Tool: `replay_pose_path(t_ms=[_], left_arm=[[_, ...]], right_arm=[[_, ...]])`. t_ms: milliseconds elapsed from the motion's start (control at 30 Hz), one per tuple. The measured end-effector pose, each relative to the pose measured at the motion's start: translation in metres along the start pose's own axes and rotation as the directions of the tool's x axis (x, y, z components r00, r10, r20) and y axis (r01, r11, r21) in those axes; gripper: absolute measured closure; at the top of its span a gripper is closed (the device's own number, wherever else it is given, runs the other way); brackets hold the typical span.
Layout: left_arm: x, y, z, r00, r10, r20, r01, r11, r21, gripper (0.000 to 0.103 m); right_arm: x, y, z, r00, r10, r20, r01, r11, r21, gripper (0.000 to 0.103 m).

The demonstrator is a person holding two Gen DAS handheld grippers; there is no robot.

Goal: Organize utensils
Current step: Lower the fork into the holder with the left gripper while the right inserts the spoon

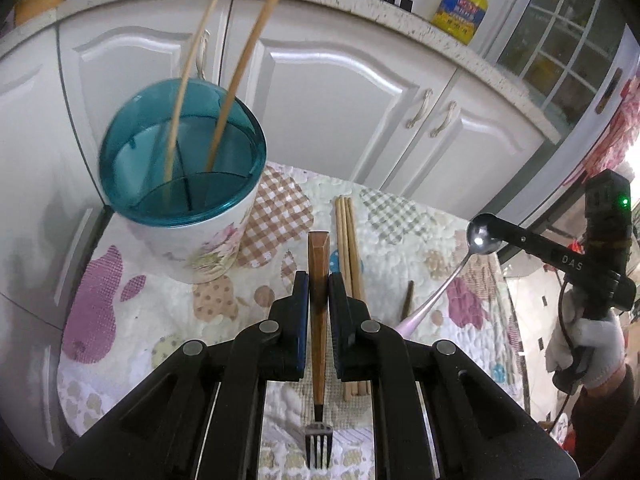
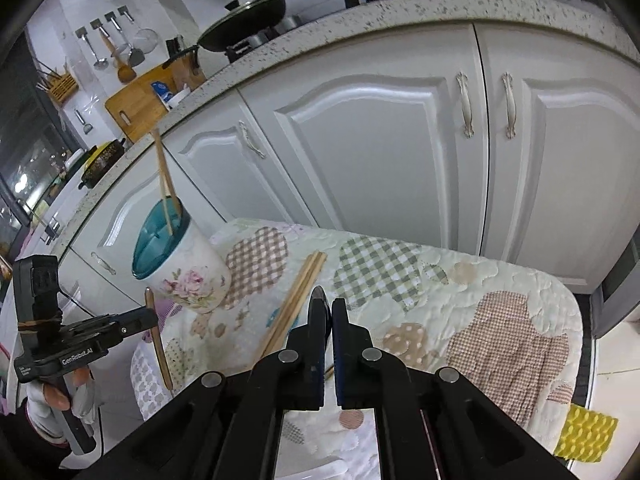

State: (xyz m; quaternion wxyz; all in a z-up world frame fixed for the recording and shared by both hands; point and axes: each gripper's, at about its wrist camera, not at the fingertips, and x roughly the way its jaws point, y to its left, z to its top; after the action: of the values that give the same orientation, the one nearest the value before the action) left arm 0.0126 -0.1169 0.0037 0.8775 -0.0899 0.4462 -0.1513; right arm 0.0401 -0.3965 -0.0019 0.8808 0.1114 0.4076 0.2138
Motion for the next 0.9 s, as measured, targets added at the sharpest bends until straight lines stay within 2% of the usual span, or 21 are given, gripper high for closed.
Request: replay_pose_path(t_ms=[433, 667, 900], left_arm=[[-0.083, 0.008, 0.0, 0.991, -0.04, 0.128, 0.04, 0.999, 0.001, 0.095], [-0.136, 0.015, 0.037, 0.97, -0.024, 0.24, 0.022, 1.0, 0.013, 0.095], [-0.167, 0.025, 0.082, 0.938, 0.037, 0.345, -0.053, 0.998, 0.037, 0.095]], right_arm=[[-0.023, 0.04, 0.021, 0.998, 0.019, 0.055, -0.015, 0.998, -0.055, 0.1], [-0.031, 0.079, 0.058, 0.993, 0.039, 0.111, -0.025, 0.992, -0.127, 0.1], [-0.016, 0.122, 0.095, 0.989, 0.045, 0.144, -0.017, 0.981, -0.191, 0.1]])
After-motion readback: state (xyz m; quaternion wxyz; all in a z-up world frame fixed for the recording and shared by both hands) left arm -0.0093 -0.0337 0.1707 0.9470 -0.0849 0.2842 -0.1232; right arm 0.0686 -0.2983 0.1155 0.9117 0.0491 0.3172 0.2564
